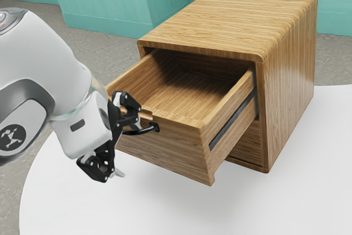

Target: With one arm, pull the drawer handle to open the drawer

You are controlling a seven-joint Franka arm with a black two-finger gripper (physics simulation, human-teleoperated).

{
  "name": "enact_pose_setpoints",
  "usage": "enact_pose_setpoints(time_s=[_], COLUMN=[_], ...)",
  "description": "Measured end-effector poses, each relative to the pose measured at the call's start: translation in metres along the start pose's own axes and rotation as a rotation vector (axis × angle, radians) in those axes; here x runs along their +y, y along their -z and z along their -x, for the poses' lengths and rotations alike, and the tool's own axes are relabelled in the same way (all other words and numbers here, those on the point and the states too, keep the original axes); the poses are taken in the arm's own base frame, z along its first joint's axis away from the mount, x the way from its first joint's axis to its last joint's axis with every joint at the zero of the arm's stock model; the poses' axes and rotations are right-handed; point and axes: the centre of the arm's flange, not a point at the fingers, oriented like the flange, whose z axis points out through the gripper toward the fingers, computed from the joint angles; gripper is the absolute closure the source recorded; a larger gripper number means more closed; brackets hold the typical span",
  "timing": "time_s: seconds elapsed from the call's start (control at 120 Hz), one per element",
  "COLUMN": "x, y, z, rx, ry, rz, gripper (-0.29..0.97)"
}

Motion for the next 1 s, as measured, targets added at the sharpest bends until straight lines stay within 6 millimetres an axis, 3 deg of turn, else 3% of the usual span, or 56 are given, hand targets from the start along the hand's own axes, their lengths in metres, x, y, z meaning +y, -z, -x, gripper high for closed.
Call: enact_pose_setpoints(time_s=[0.517,0.717,0.783,0.842,0.883,0.95,1.0], x=[0.02,0.016,0.014,-0.001,-0.034,-0.096,-0.121], y=[0.012,0.03,0.051,0.098,0.127,0.146,0.136], z=[0.004,0.014,0.015,0.009,0.015,0.069,0.116], rx=[-0.023,-0.01,0.001,0.042,0.09,0.131,0.12], ry=[0.007,0.028,0.031,0.023,0.034,0.182,0.339], rz=[-0.003,-0.016,-0.042,-0.087,-0.094,-0.065,-0.007], gripper=[0.03,0.02,0.01,0.01,0.01,0.0,0.0])
